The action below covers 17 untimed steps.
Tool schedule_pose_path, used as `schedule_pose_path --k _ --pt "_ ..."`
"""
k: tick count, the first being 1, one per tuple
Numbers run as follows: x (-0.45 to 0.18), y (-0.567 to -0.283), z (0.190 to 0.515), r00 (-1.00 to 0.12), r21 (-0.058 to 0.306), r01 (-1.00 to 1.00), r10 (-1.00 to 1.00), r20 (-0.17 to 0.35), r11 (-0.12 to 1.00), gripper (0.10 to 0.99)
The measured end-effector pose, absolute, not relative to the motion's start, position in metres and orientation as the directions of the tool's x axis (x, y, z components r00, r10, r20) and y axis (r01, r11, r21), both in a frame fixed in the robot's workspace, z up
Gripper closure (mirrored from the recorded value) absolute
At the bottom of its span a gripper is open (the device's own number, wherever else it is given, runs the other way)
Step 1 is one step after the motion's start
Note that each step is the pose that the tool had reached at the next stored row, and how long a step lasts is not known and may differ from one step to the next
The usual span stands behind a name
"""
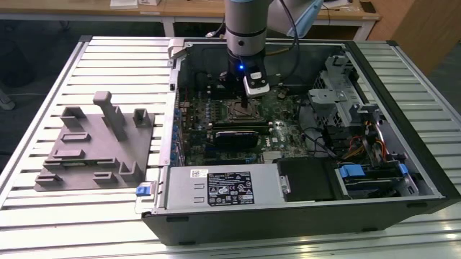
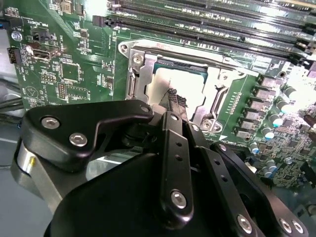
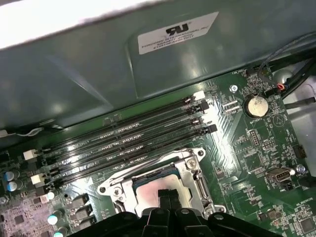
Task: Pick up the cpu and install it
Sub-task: 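Install the first cpu locking lever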
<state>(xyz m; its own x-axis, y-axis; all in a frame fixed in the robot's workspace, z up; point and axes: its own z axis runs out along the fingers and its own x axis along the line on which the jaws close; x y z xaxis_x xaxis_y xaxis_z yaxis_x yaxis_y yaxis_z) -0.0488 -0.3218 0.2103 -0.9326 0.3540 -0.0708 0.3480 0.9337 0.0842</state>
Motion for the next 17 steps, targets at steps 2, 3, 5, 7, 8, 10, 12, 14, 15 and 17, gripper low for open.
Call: schedule_pose_path --k 2,3,5,7,8,10,12,14,15,17 --pt "-0.049 -0.322 0.212 -0.933 0.083 0.347 0.353 -0.071 0.934 0.980" --pt "-0.049 -0.322 0.214 -0.933 0.082 0.347 0.353 -0.072 0.934 0.980" --pt "-0.049 -0.322 0.219 -0.933 0.081 0.347 0.353 -0.072 0.934 0.980" --pt "-0.049 -0.322 0.225 -0.933 0.078 0.347 0.353 -0.073 0.935 0.980" --pt "-0.049 -0.322 0.227 -0.933 0.076 0.347 0.352 -0.074 0.935 0.980" --pt "-0.049 -0.322 0.231 -0.933 0.072 0.347 0.352 -0.076 0.935 0.980" --pt "-0.049 -0.322 0.232 -0.933 0.070 0.347 0.352 -0.076 0.935 0.980" --pt "-0.049 -0.322 0.233 -0.933 0.069 0.347 0.352 -0.077 0.935 0.980" --pt "-0.049 -0.322 0.233 -0.933 0.069 0.347 0.351 -0.077 0.935 0.980" --pt "-0.049 -0.322 0.233 -0.933 0.066 0.347 0.351 -0.078 0.936 0.980"
